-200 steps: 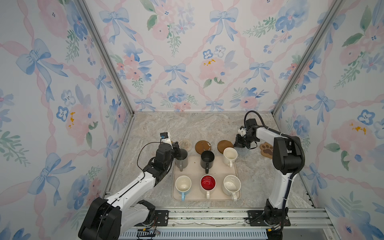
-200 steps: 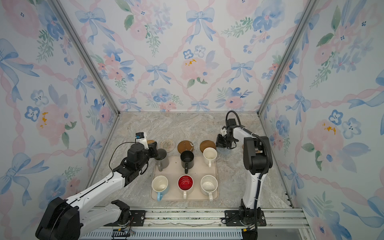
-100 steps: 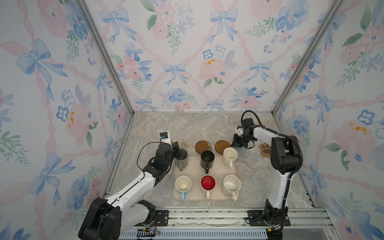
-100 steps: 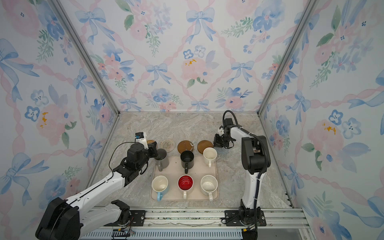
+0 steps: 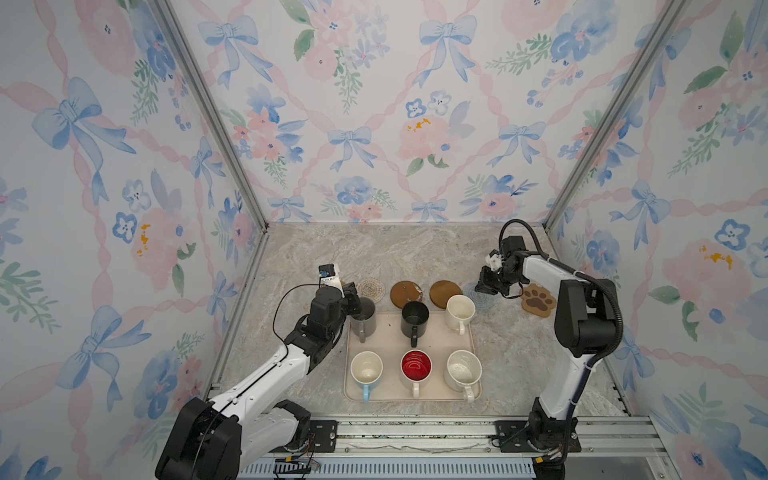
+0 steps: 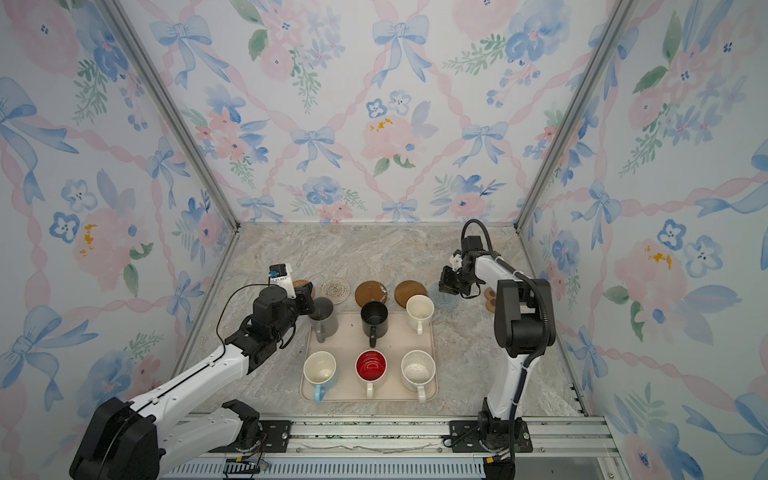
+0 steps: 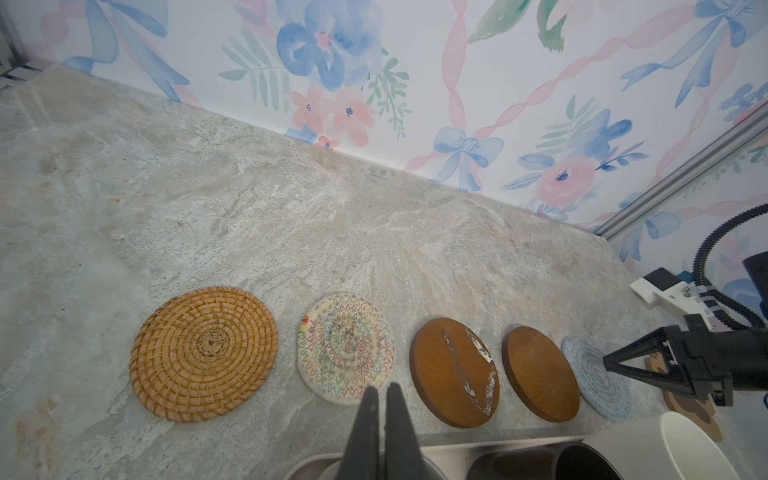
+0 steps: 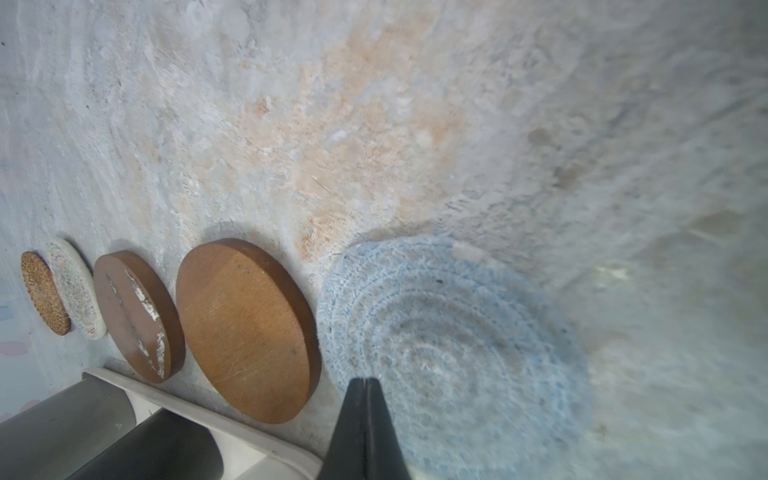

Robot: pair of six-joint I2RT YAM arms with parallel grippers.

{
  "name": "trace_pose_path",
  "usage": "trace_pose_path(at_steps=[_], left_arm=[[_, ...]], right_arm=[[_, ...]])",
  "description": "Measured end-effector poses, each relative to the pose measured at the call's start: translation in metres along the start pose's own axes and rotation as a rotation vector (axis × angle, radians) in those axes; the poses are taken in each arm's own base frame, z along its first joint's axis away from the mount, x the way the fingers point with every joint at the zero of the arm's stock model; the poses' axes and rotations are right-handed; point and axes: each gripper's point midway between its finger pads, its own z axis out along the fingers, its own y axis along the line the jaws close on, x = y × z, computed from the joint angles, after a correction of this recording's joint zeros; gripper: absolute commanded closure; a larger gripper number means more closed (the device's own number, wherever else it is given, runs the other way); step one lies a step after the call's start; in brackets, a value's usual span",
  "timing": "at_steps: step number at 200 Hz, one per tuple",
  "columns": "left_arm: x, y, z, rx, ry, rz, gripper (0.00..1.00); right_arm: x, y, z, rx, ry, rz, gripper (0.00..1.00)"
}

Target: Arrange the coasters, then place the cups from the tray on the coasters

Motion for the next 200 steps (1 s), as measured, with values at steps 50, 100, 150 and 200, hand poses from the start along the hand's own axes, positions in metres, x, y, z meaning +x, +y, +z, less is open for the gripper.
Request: trace_pose_path(at_steps=[50, 100, 150, 200], left_arm=[[0.0, 0.0, 0.0, 0.0, 0.0, 0.0, 1.0], [0.0, 0.0, 0.0, 0.0, 0.0, 0.0, 1.0], [0.001, 0.0, 0.001, -0.002, 0.004, 0.001, 1.0], [0.004, 0.002, 0.003, -0.007, 0.014, 0.003, 1.0]], right_arm=[[0.007, -0.02, 0.002, 0.039, 0.013, 0.028, 1.0], [0.006, -0.038, 0.006, 0.064, 0.022, 0.055, 1.0], [0.003, -0.045, 0.006, 0.052, 0.023, 0.08, 1.0], [0.0, -0.047, 0.006, 0.04, 0.022, 0.089, 1.0]])
